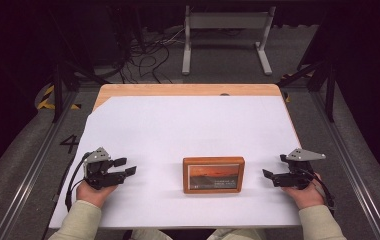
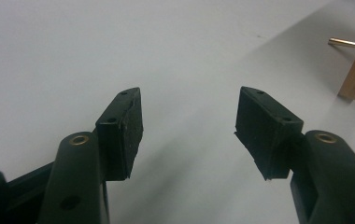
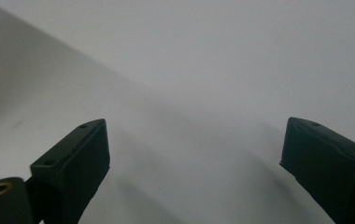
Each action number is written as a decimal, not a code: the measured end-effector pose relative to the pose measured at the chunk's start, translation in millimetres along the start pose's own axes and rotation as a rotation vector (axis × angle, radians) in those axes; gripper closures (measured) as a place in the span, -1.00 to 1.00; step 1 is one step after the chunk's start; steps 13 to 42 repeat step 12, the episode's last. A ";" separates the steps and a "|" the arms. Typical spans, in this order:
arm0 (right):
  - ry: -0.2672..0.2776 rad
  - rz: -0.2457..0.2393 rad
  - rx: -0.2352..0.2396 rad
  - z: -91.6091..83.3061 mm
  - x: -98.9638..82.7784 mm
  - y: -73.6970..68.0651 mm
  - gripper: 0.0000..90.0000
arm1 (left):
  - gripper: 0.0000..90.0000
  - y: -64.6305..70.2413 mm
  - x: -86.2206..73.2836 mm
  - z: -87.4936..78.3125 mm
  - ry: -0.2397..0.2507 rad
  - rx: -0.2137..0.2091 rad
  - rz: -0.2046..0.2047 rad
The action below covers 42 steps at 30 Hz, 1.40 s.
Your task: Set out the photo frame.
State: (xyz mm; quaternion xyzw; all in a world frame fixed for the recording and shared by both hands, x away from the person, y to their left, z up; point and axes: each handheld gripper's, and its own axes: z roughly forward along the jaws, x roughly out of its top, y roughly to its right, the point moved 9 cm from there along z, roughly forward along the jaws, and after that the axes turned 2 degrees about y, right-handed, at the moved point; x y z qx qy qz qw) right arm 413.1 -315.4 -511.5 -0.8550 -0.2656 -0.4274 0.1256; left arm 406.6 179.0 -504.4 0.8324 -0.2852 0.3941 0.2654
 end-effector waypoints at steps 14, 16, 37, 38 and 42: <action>-0.016 -0.013 0.018 -0.3 0.8 -6.0 -0.92 | -0.10 0.2 0.8 1.2 0.003 0.000 0.006; -0.016 -0.013 0.018 -0.3 0.8 -6.0 -0.92 | -0.10 0.2 0.8 1.2 0.003 0.000 0.006; -0.016 -0.013 0.018 -0.3 0.8 -6.0 -0.92 | -0.10 0.2 0.8 1.2 0.003 0.000 0.006; -0.016 -0.013 0.018 -0.3 0.8 -6.0 -0.92 | -0.10 0.2 0.8 1.2 0.003 0.000 0.006; -0.016 -0.013 0.018 -0.3 0.8 -6.0 -0.92 | -0.10 0.2 0.8 1.2 0.003 0.000 0.006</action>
